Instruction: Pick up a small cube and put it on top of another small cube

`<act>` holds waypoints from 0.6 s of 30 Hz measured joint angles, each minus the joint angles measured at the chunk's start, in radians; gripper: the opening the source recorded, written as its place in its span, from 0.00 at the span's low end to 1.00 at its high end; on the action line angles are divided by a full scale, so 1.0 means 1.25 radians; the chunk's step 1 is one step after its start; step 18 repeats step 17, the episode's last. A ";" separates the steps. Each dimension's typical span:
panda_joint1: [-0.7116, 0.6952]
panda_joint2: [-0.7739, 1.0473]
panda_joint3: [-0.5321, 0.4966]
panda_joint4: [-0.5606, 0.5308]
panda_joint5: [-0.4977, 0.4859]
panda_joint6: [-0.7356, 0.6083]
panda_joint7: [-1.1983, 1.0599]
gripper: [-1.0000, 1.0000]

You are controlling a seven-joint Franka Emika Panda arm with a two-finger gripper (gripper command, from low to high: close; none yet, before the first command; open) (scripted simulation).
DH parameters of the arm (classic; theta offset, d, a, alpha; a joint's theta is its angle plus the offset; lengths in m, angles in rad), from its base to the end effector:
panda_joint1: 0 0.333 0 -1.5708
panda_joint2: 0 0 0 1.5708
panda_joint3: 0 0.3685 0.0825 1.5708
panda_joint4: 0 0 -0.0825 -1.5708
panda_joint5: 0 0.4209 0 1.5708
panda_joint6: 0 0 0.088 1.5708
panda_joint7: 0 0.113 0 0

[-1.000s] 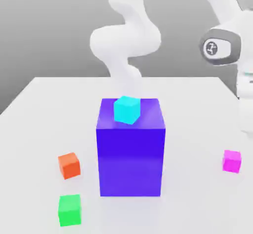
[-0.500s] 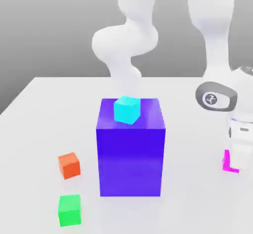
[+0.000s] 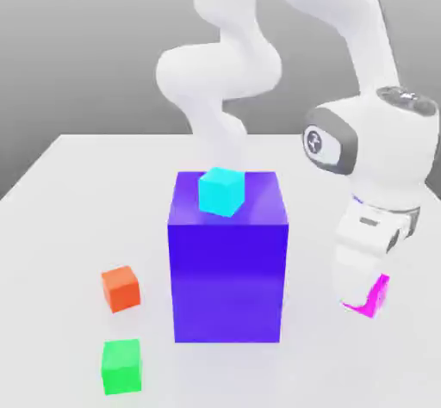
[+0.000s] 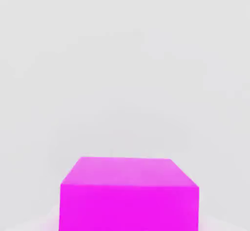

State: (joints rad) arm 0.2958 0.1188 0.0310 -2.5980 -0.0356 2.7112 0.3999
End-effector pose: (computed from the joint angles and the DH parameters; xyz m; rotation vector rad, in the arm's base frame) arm 0.4367 0.1496 0.2262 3.1286 -0.0640 -0.0019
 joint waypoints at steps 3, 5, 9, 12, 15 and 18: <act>-0.079 -0.007 -0.065 0.015 0.020 -0.022 -0.024 0.00; -0.135 -0.013 -0.106 0.025 0.032 -0.037 -0.040 0.00; -0.260 -0.008 -0.186 0.051 0.062 -0.059 -0.075 0.00; -0.297 0.066 -0.187 0.069 0.108 -0.003 -0.112 0.00; -0.311 0.115 -0.173 0.074 0.133 0.040 -0.131 1.00; -0.311 0.115 -0.173 0.074 0.133 0.040 -0.131 1.00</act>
